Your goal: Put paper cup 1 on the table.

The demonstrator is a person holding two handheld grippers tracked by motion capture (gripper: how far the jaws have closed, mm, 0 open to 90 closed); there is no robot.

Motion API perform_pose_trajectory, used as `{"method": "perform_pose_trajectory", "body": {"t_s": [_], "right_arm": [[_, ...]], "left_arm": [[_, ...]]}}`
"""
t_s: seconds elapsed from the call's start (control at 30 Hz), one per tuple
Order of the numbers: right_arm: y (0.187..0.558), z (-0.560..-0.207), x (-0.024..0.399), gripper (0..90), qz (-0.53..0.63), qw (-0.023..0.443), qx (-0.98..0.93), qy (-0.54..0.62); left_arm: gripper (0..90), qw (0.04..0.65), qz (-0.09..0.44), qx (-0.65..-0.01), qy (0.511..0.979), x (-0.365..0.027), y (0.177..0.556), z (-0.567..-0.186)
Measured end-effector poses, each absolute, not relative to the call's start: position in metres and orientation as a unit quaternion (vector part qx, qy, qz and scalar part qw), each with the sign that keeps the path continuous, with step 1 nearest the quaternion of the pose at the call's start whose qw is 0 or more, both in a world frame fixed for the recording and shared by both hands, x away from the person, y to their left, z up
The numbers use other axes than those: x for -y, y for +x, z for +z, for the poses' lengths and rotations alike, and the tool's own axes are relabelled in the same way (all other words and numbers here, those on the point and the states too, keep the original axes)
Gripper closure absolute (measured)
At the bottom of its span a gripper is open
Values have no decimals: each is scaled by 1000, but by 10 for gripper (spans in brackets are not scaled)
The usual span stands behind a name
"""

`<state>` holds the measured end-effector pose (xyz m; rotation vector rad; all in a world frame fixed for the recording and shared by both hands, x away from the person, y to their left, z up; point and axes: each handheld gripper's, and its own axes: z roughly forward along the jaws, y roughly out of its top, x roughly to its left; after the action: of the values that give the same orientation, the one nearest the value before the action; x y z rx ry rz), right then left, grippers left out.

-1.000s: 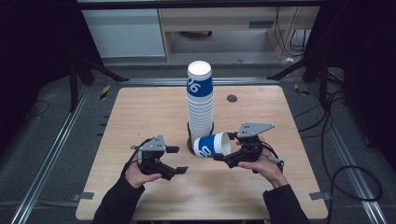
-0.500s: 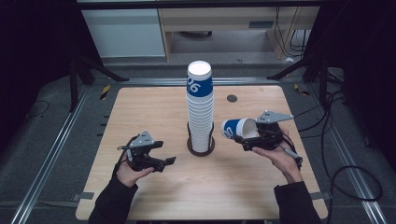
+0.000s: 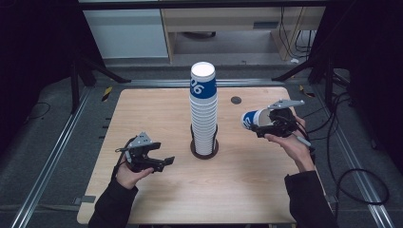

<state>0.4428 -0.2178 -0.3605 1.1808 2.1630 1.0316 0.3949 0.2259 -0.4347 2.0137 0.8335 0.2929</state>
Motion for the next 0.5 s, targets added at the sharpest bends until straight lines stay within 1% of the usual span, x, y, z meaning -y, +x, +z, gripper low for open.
{"method": "perform_pose_trajectory", "body": {"t_s": [0.33, 0.5], "right_arm": [[471, -358, 229, 145, 317, 233, -795, 462], [487, -364, 231, 144, 283, 221, -805, 473]], "left_arm": [[144, 444, 121, -350, 815, -233, 398, -438], [144, 440, 126, -357, 815, -234, 398, -439]]}}
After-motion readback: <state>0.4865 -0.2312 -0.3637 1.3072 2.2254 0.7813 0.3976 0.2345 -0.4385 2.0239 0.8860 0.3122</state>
